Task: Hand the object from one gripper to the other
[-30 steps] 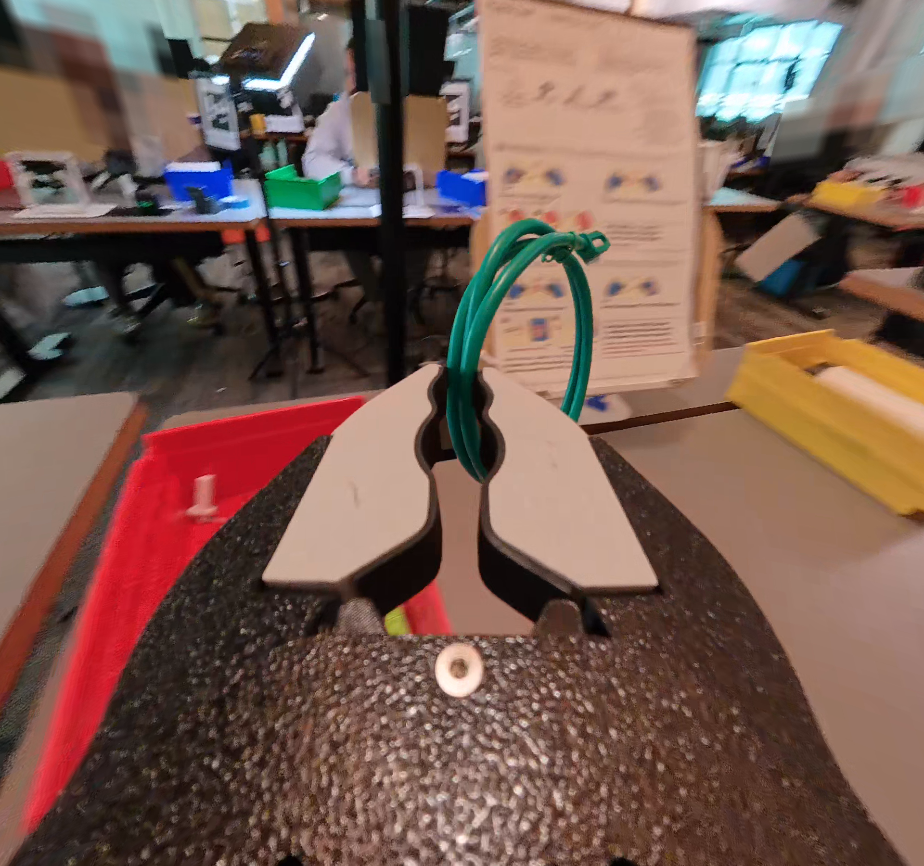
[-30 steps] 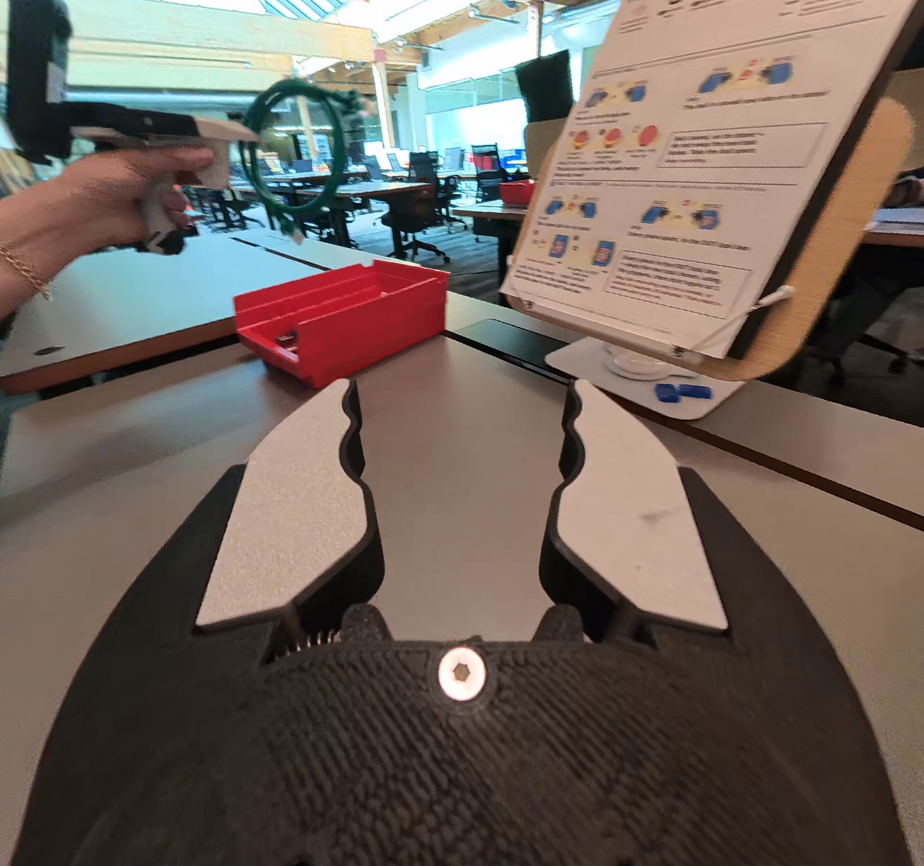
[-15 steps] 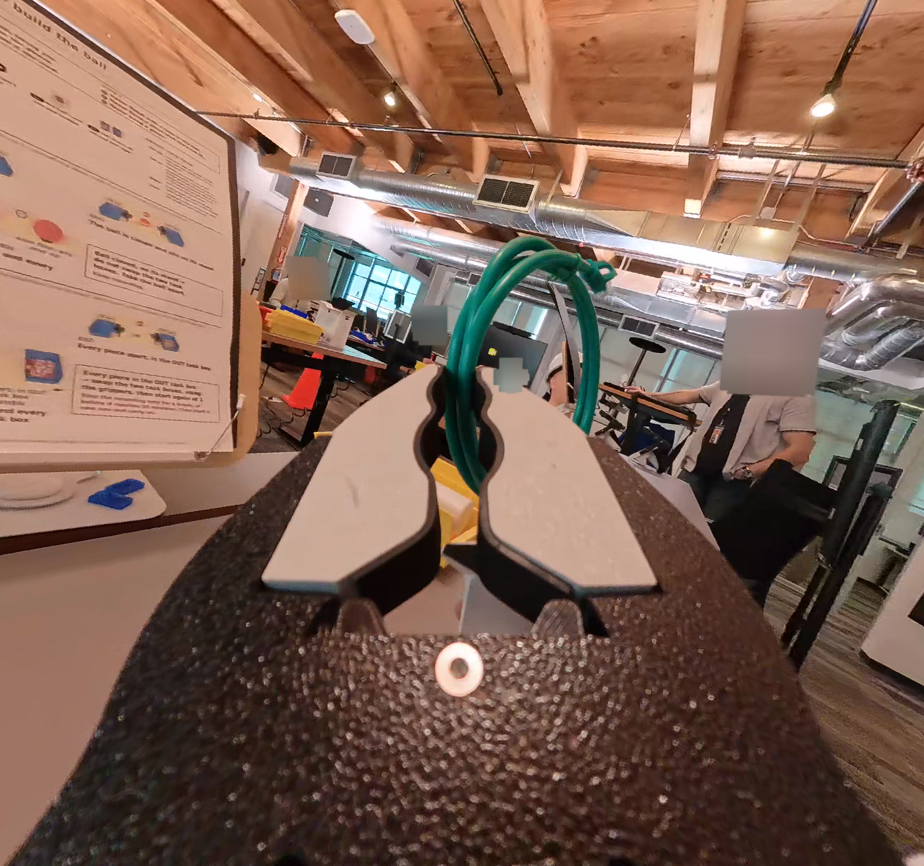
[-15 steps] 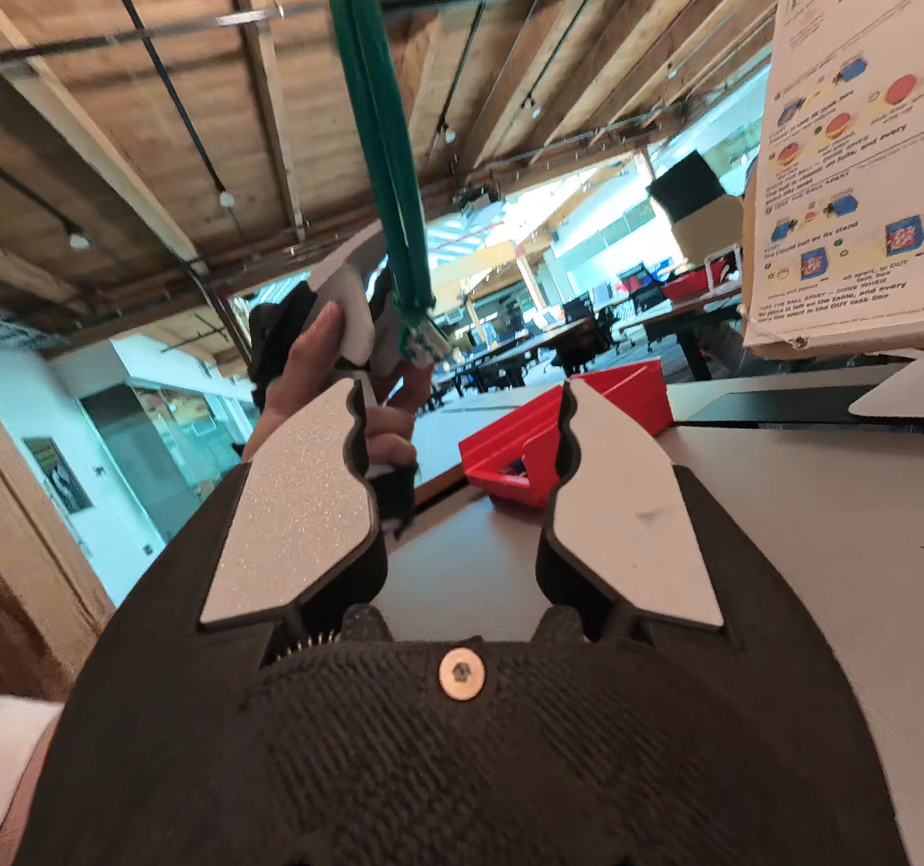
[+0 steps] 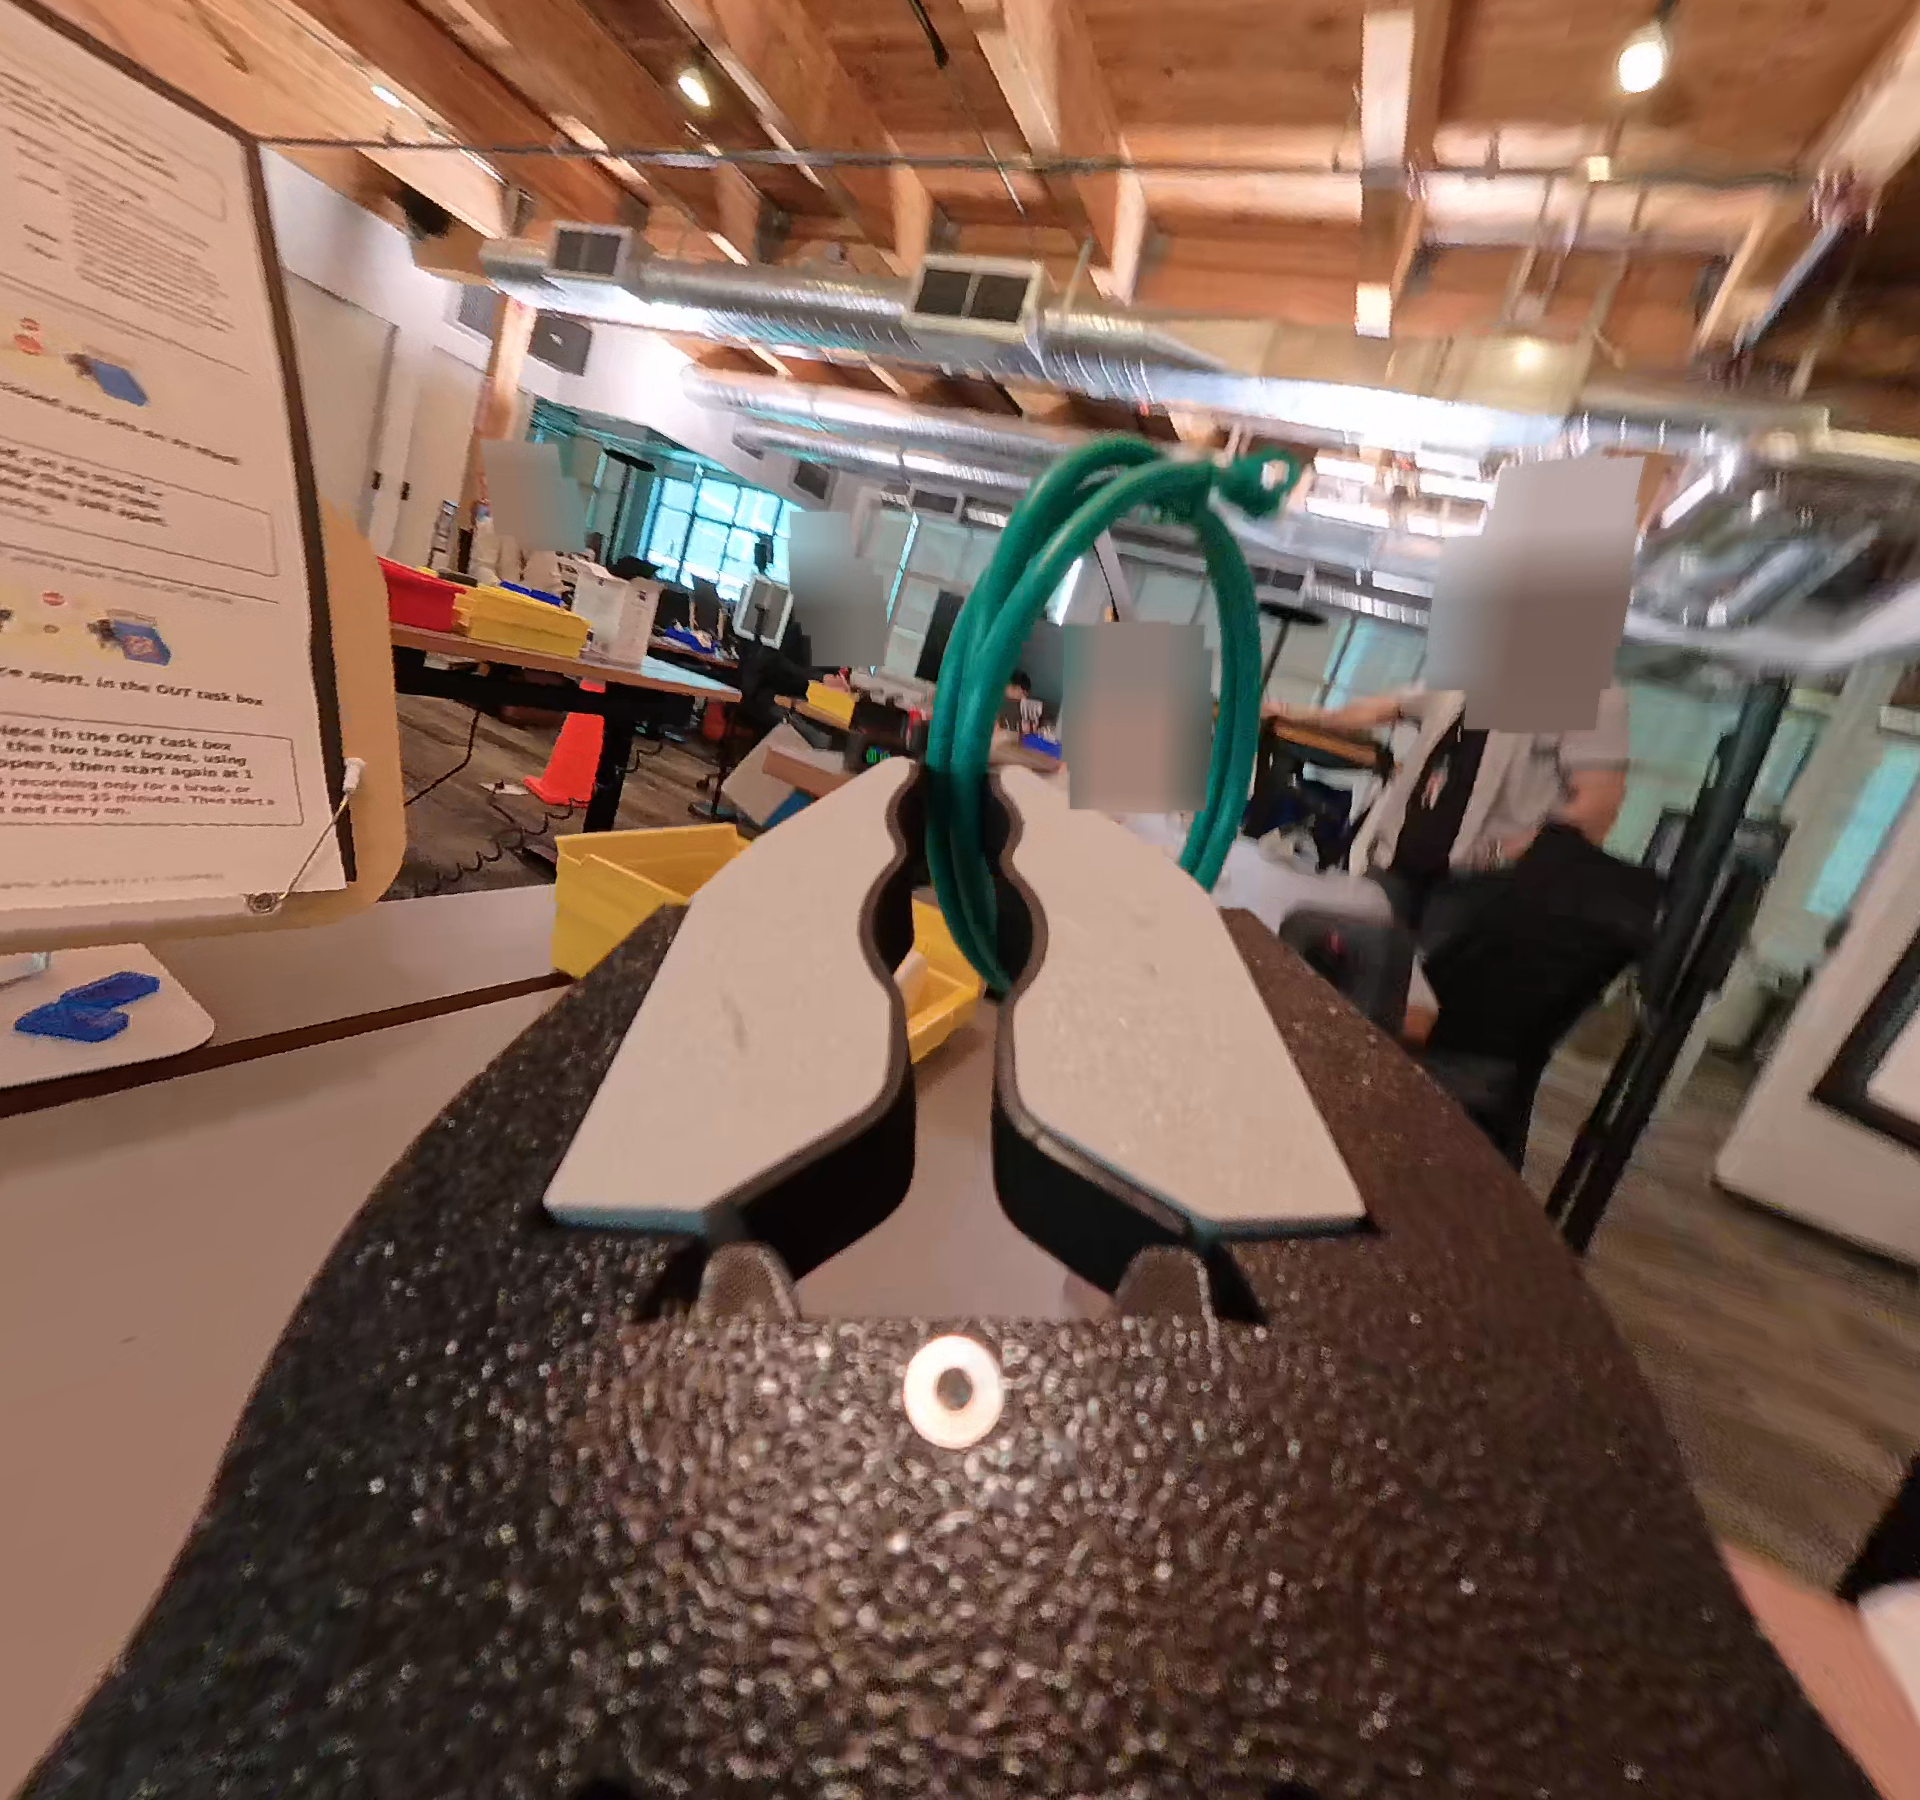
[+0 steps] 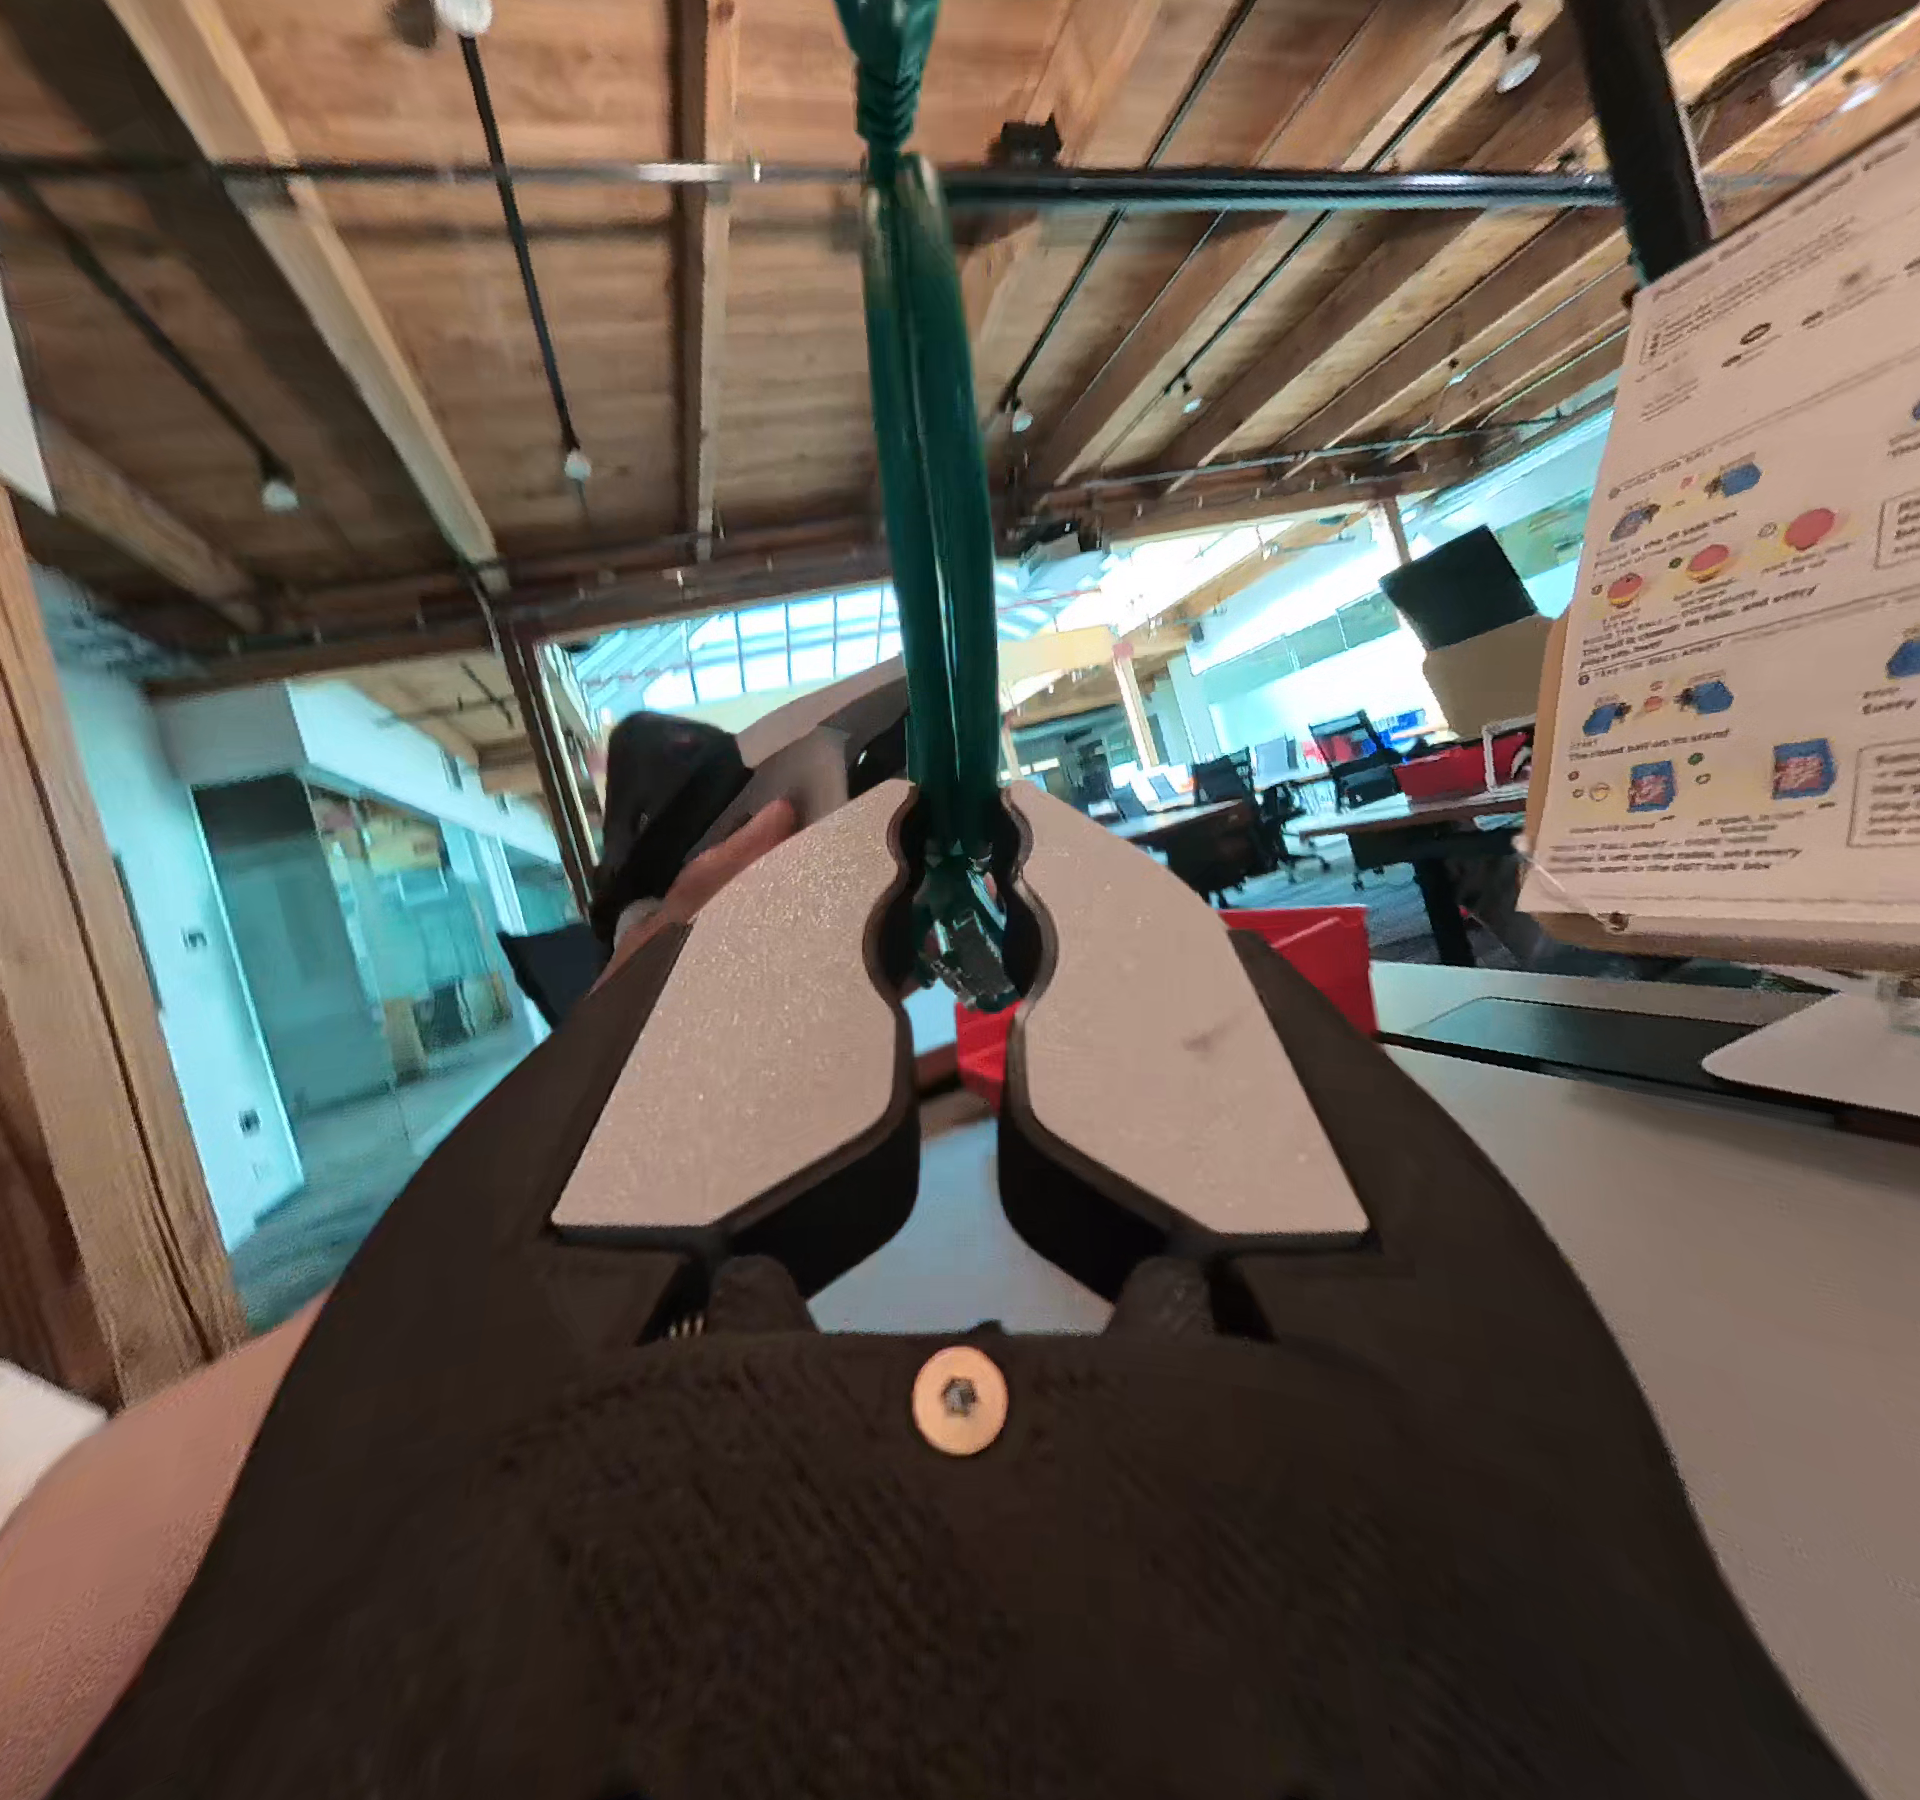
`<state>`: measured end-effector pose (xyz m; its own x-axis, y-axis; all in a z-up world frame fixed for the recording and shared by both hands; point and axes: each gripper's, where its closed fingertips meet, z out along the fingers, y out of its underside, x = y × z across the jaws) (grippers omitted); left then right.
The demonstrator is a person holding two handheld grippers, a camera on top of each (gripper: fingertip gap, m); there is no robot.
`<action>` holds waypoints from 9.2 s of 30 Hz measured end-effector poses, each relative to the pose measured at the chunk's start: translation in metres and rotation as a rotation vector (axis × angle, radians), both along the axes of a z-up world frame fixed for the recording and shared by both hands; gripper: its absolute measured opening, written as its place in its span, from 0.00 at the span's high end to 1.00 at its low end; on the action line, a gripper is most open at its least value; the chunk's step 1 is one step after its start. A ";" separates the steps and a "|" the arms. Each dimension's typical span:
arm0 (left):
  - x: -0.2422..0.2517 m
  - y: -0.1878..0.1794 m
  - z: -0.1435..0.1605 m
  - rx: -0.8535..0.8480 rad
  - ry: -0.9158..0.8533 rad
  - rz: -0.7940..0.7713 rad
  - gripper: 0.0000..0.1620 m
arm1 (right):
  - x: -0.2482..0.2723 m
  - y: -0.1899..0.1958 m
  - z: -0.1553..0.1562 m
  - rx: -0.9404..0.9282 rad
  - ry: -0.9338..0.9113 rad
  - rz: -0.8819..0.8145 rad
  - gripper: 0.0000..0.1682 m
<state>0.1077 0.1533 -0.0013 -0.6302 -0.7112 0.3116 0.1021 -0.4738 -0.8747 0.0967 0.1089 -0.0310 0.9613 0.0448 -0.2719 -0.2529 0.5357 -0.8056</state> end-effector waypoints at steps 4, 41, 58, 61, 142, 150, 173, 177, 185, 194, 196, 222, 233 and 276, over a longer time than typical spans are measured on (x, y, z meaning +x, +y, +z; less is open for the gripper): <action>-0.009 -0.001 -0.017 0.306 -0.010 -0.057 0.85 | 0.002 -0.008 -0.007 -0.240 -0.137 0.080 0.93; 0.024 0.009 -0.015 0.121 0.137 -0.048 0.93 | 0.042 -0.016 -0.020 -0.264 0.005 0.012 0.69; 0.020 0.009 -0.032 0.500 0.087 0.163 0.70 | 0.055 -0.024 -0.024 -0.494 -0.284 -0.268 0.93; 0.014 -0.007 -0.024 0.708 0.024 0.085 0.72 | 0.042 -0.017 -0.036 -0.584 -0.361 -0.195 0.93; -0.015 -0.032 -0.049 1.299 -0.606 0.052 0.93 | 0.045 -0.010 -0.039 -0.009 0.845 0.767 0.69; -0.019 -0.041 -0.068 1.536 -0.635 0.022 0.93 | 0.041 -0.004 -0.062 -0.181 0.744 0.707 0.71; 0.004 -0.014 -0.074 0.405 0.301 -0.346 0.73 | 0.047 -0.028 -0.034 -0.283 0.120 0.306 0.92; 0.003 -0.020 -0.085 0.429 0.322 -0.382 0.92 | 0.041 -0.024 -0.032 -0.291 0.086 0.297 0.92; 0.014 -0.009 -0.084 0.240 0.285 -0.325 0.97 | 0.047 -0.022 -0.036 -0.306 0.104 0.211 0.81; 0.029 0.023 -0.063 -0.163 0.173 -0.177 0.97 | 0.046 -0.004 -0.052 -0.344 0.102 0.150 0.73; 0.027 0.019 -0.062 -0.213 0.159 -0.204 0.97 | 0.043 0.003 -0.056 -0.363 0.084 0.124 0.73; 0.001 0.002 -0.102 0.757 0.270 -0.326 0.90 | 0.022 -0.030 -0.063 -0.643 -0.160 0.254 0.92; 0.024 0.024 -0.092 0.186 0.257 -0.213 0.94 | 0.059 -0.027 -0.054 -0.470 -0.003 0.058 0.60; 0.036 -0.010 -0.087 0.780 0.258 -0.227 0.90 | 0.054 -0.030 -0.082 -0.707 -0.139 0.045 0.71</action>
<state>0.1437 0.1435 -0.0881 -0.7600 -0.6470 -0.0616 -0.1695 0.2888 -0.9423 0.1502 0.0790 -0.1126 0.9905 -0.0567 -0.1257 -0.1323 -0.1337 -0.9821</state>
